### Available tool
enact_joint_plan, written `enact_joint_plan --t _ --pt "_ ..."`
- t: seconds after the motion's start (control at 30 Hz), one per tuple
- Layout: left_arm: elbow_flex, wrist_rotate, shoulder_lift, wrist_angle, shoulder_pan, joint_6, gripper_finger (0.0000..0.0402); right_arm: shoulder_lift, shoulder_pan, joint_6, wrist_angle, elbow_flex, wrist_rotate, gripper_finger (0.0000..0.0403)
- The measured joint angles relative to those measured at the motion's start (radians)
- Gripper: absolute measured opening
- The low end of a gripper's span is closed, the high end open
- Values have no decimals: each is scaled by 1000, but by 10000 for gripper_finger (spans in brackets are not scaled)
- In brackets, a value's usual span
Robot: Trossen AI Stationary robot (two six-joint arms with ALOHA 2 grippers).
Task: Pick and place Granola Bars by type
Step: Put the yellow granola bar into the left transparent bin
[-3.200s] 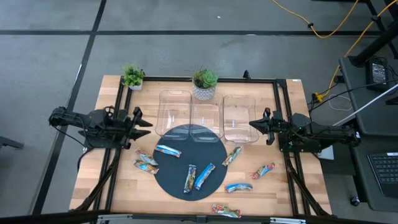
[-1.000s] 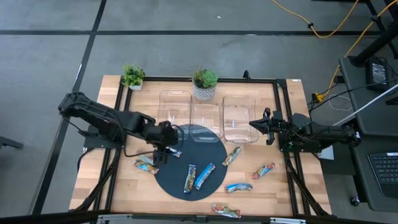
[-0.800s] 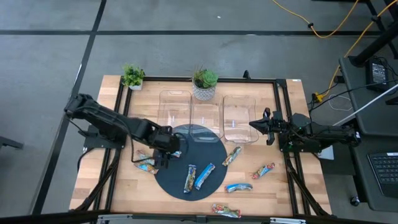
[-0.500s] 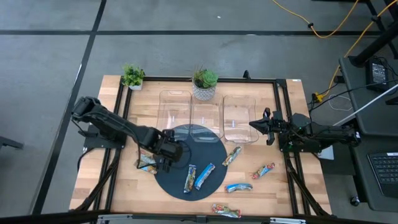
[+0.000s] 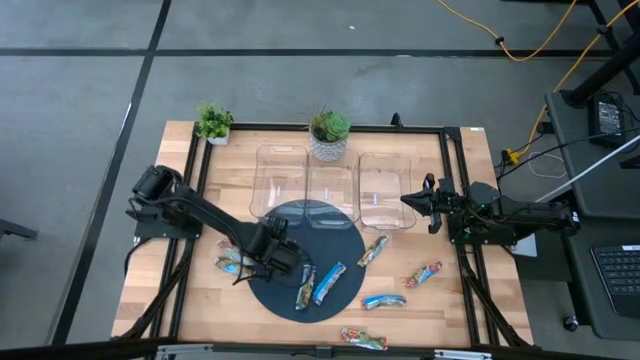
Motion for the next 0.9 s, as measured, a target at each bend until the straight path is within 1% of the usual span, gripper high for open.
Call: enact_joint_plan --t 0.2,0.4,0.53,0.73,0.9 --pt "-10 -40 20 24 0 21 230 0 0 0 0 0 0 19" --pt "-57 -19 20 115 1 19 230 0 0 0 0 0 0 19" --pt "-85 -19 20 144 2 4 227 0 0 0 0 0 0 19" --pt "-125 -34 19 169 9 -8 207 0 0 0 0 0 0 19" --pt "-138 -51 19 168 9 -32 177 0 0 0 0 0 0 19"
